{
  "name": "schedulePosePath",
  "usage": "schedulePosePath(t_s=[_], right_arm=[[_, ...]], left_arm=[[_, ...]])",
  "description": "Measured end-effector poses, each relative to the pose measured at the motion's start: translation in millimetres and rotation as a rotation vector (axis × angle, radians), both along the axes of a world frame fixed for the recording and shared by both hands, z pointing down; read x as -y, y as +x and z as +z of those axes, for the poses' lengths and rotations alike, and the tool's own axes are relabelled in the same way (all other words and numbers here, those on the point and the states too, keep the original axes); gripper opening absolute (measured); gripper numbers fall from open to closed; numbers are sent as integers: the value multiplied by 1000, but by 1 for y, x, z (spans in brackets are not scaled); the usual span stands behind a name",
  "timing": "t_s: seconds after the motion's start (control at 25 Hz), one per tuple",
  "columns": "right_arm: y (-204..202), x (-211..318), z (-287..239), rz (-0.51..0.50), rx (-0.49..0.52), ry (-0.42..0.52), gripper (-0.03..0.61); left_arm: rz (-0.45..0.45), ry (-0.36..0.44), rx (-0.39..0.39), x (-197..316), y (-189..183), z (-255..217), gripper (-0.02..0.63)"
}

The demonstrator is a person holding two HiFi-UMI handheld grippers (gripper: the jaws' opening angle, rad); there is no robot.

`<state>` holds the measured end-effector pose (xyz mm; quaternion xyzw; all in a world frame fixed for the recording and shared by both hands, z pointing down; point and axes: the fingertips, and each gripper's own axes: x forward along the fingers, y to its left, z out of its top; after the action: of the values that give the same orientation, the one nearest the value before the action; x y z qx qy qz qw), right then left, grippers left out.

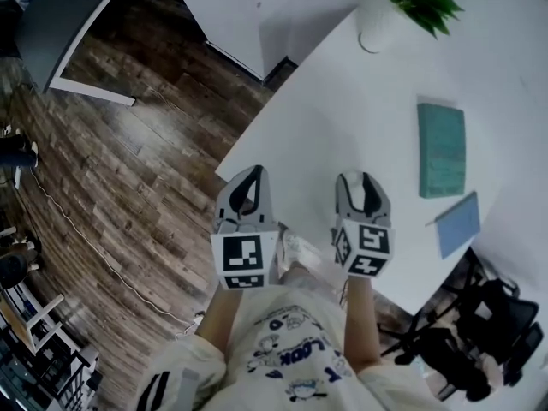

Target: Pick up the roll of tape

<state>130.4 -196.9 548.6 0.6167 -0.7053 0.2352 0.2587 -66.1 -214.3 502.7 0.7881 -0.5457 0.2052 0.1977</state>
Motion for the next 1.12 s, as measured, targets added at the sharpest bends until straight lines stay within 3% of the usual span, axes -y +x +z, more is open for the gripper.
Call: schedulePosePath(t_s=[0.44,1.12], right_arm=[[13,17,-101,18,14,234,196],[34,6,-203,38,17,493,196]], left_arm=[[-15,212,-2,20,4,-88,0],[-52,407,-21,6,3,-175,0]])
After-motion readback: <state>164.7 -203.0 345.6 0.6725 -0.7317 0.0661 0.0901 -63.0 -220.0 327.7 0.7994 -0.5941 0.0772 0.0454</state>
